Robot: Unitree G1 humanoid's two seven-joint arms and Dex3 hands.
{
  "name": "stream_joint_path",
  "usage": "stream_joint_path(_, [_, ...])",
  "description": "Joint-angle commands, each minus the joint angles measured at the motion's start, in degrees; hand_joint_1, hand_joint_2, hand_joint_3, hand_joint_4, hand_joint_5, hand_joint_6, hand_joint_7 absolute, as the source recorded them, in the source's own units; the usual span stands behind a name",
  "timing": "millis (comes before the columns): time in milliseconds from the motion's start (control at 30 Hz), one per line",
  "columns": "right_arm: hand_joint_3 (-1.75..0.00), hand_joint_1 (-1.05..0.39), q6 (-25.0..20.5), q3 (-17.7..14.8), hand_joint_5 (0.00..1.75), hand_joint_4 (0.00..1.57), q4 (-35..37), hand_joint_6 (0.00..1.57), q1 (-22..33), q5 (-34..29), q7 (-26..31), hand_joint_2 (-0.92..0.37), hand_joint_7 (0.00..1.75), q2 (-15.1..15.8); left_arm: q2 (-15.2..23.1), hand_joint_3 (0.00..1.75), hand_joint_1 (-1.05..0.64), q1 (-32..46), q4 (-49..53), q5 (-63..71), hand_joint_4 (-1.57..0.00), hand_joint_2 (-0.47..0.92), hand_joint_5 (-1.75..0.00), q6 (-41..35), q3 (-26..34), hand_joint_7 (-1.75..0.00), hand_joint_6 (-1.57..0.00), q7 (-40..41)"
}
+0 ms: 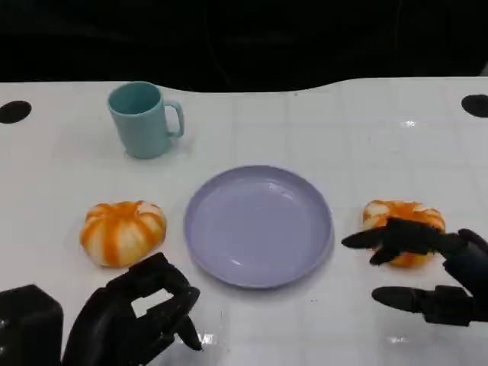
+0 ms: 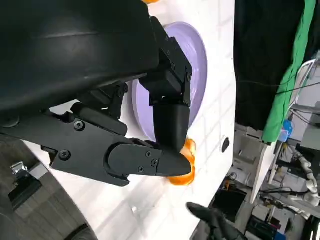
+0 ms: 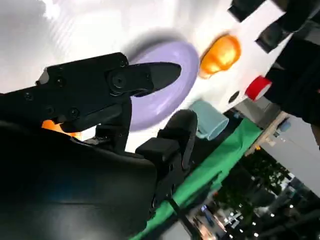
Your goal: Grasp the bread from the table and place it into the plate.
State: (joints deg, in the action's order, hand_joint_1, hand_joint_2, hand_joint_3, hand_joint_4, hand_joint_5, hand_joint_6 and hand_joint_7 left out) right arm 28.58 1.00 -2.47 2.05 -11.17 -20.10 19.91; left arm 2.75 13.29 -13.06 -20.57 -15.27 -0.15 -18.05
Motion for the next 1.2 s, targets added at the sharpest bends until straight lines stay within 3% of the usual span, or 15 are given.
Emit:
stream_joint_path(33, [-0.04,-0.47,2.11,-1.37,0.8,0.23,-1.02,0.48,-1.05,-3.39,2.25,-0.92,0.15,3.25,0.49,0.27,-0.57,-0.42,0.31,0.21,-0.72,0.92,-1.75,0.19,0.21,-1.64,-0.6,0.11])
stream_joint_path(233, [0.0,-0.44,0.33,-2.87,0.58,0.12,-4.54,0.43,-0.97,-9.83,5.06,-0.88,0.03,5.93,0.59,0.28,-0.58,-0.52,0.4,0.53,-0.72,0.92,-1.75,0.26,0.1,-1.64,-0.6,0.2])
stream_joint_path(333, [0.0,-0.44,-1.88,-3.6,0.52,0.11,-7.47,0.38,-0.63,-16.7,7.15,-0.85,0.01,7.18,0.59,0.29,-0.57,-0.73,0.6,0.78,-0.71,0.92,-1.75,0.44,0.03,-1.64,-0.59,0.23])
stream_joint_path(467, [0.0,-0.38,-3.34,-3.23,0.47,0.08,-9.11,0.34,-0.6,-24.8,10.48,-0.79,0.0,8.53,0.52,0.28,-0.57,-0.91,0.54,0.7,-0.71,0.92,-1.75,-0.04,0.1,-1.64,-0.59,0.47])
stream_joint_path(633, [0.0,-0.32,-5.87,-2.19,0.47,0.04,-9.84,0.33,-1.09,-30.2,11.75,-0.74,0.0,9.26,0.54,0.29,-0.58,-1.0,1.17,0.35,-0.71,0.92,-1.75,0.54,0.25,-1.65,-0.59,-0.21])
stream_joint_path(867, [0.0,-0.35,-7.29,1.21,0.52,0.01,-6.4,0.34,-3.94,-35.86,13.21,-0.74,0.0,10.79,0.56,0.27,-0.58,-0.95,1.02,0.61,-0.71,0.92,-1.75,0.45,0.14,-1.65,-0.6,0.28])
stream_joint_path(1200, [-0.01,-0.5,-8.4,8.08,0.55,0.07,4.48,0.34,-11.08,-41.79,17.26,-0.79,0.0,11.92,0.7,0.28,-0.57,-0.98,1.25,1.11,-0.7,0.92,-1.75,0.98,-0.06,-1.64,-0.6,0.08])
